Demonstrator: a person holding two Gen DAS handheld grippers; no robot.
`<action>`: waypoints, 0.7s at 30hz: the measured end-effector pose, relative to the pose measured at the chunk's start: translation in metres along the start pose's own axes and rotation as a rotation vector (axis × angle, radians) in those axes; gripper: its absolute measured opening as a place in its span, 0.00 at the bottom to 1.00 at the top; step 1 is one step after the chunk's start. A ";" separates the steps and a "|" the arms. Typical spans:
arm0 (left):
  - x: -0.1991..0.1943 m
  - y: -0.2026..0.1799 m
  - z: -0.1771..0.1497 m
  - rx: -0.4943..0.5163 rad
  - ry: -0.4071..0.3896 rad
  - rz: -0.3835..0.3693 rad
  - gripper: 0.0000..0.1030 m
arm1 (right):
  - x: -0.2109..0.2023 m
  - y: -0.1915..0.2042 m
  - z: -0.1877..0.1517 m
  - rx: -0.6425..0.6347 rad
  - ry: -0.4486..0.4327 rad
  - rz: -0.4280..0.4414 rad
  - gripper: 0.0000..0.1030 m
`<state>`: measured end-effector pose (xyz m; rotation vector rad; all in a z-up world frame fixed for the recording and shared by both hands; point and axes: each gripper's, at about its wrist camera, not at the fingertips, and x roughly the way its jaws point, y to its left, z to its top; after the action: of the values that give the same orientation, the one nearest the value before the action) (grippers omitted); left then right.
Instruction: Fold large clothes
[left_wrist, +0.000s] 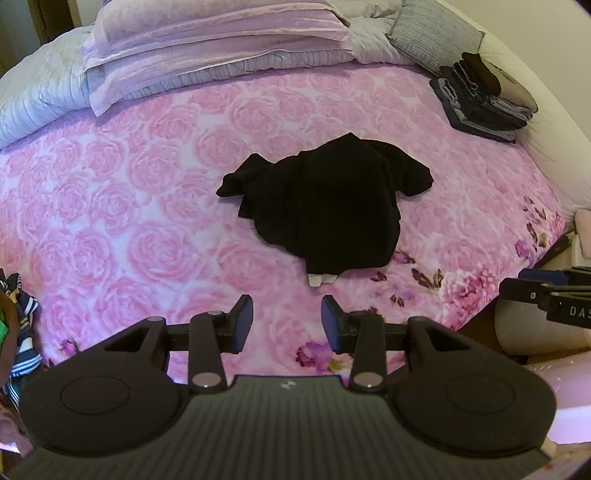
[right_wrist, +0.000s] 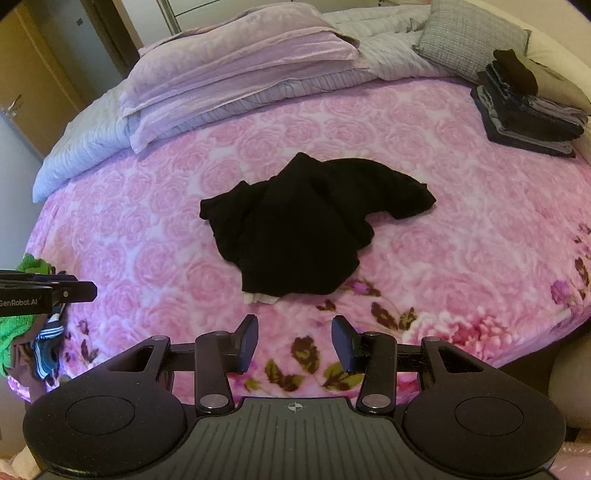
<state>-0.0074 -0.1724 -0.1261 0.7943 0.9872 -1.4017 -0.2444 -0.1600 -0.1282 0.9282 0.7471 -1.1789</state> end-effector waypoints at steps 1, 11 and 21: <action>0.002 -0.004 0.001 -0.008 0.002 0.004 0.34 | 0.001 -0.004 0.001 -0.007 0.003 0.005 0.40; 0.033 -0.029 -0.010 0.029 -0.098 0.057 0.43 | 0.019 -0.053 0.012 -0.085 0.025 0.034 0.40; 0.148 -0.029 -0.015 0.600 -0.147 0.202 0.45 | 0.053 -0.118 0.011 0.025 0.078 -0.093 0.40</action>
<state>-0.0497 -0.2220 -0.2626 1.1715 0.3508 -1.5672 -0.3467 -0.2059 -0.1937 0.9735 0.8468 -1.2416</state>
